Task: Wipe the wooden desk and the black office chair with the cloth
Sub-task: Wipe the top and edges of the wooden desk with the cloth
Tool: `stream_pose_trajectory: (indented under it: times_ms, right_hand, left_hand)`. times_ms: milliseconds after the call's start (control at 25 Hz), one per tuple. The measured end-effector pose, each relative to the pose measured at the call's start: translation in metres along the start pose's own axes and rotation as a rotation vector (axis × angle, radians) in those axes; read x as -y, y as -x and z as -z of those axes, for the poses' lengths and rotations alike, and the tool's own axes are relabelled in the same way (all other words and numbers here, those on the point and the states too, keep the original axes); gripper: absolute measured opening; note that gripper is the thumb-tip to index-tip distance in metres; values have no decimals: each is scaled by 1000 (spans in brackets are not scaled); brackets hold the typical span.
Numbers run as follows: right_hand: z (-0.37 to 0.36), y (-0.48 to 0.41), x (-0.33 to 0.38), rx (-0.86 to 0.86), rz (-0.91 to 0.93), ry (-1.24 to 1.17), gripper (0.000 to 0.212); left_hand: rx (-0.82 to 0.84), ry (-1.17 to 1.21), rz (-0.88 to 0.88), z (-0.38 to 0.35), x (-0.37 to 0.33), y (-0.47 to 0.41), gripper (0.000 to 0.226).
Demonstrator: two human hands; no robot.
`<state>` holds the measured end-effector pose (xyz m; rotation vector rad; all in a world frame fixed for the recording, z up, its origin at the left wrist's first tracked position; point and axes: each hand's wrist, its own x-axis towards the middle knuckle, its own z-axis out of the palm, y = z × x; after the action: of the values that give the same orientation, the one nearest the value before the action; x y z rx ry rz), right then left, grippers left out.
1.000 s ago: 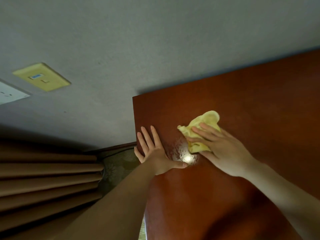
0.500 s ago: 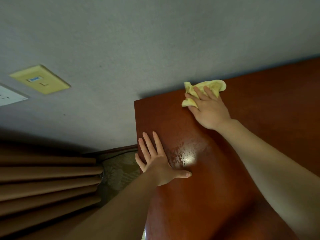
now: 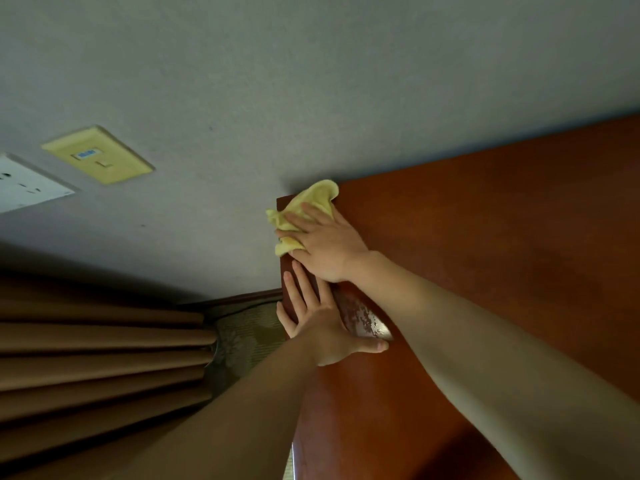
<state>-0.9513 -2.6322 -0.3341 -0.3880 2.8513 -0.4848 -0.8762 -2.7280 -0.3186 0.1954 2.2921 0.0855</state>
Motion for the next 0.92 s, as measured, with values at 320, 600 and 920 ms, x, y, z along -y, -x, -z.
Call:
stream_pose_trajectory:
  times_ms: [320, 600, 920]
  right_hand:
    - [-25, 119, -38, -293, -402, 13, 48]
    - [8, 127, -131, -248, -640, -12, 49]
    - [22, 54, -117, -147, -628, -50, 50]
  left_hand:
    - [-36, 20, -7, -1, 1, 0, 157]
    - [-49, 33, -15, -1, 1, 0, 156]
    - [-39, 34, -17, -1, 1, -3, 156]
